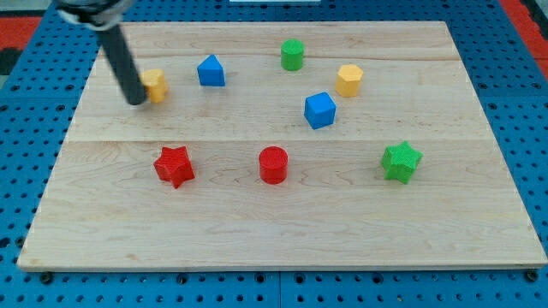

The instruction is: Push the yellow heart to the center

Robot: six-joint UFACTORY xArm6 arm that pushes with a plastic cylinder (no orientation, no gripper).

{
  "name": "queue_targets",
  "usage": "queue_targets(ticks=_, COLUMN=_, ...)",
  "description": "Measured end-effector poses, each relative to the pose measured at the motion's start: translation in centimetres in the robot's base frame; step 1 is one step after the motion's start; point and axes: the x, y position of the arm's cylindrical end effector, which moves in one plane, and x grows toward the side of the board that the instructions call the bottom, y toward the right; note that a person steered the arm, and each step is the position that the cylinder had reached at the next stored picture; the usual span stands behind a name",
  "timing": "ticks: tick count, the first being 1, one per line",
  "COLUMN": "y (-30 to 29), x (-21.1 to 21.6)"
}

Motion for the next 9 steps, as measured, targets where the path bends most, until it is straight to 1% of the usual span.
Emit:
queue_targets(ticks=1, y=-2.8, x=-2.2)
queue_targets(ticks=2, y=-3.4, x=-5.9)
queue_targets(ticks=3, y=1.5, x=-2.1)
queue_targets(ticks=4, y=5.6, x=2.6)
queue_targets(ticks=5, y=2.5, x=5.0)
queue_targets(ticks=7, y=12.3, x=4.2)
queue_targets(ticks=8, y=8.6, x=4.2)
queue_targets(ticks=9, y=7.0, x=3.3)
